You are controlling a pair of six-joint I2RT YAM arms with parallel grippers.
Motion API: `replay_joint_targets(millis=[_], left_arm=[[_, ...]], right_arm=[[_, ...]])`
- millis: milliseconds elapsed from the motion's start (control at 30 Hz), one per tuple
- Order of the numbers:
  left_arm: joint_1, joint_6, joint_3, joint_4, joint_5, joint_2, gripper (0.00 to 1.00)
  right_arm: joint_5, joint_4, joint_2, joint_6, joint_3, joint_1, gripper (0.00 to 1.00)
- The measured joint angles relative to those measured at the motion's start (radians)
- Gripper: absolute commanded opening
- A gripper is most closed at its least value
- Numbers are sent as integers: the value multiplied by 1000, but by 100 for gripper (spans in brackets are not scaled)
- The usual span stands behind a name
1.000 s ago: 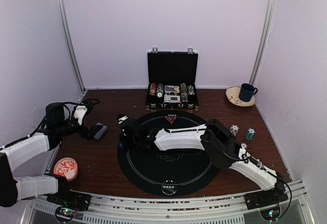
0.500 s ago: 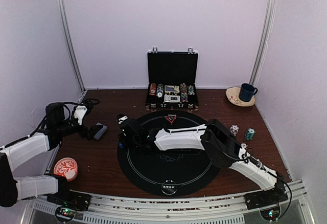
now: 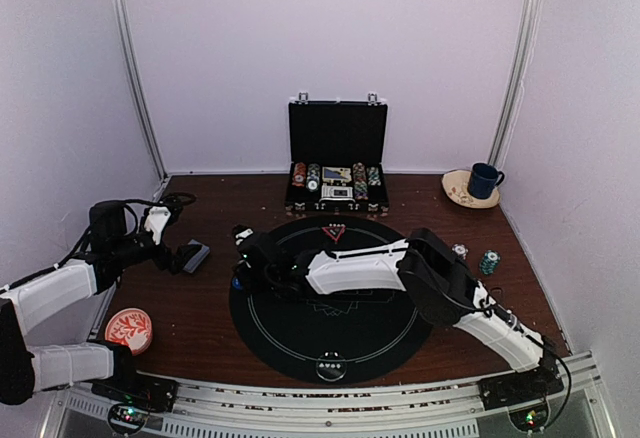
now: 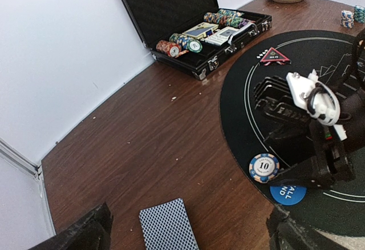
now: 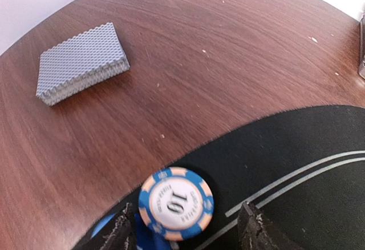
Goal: Distribute texas hold em gaming equipment
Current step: Place the poker chips pile in the small blind area.
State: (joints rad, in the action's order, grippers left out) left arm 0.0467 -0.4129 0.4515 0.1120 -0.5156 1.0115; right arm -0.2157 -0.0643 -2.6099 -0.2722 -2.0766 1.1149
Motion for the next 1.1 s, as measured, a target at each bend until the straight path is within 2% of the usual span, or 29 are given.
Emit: replay_joint_targets(millis=[200,333,1100], left_arm=[[0,0,0,0,0,0,98],[0,0,0,0,0,0,98],[0,0,0,0,0,0,98]], right_arm=[[-1,16,107,5,126,0,64],[-1,35,137,7,139,0,64],[-3,-15,75,14,99,0,72]])
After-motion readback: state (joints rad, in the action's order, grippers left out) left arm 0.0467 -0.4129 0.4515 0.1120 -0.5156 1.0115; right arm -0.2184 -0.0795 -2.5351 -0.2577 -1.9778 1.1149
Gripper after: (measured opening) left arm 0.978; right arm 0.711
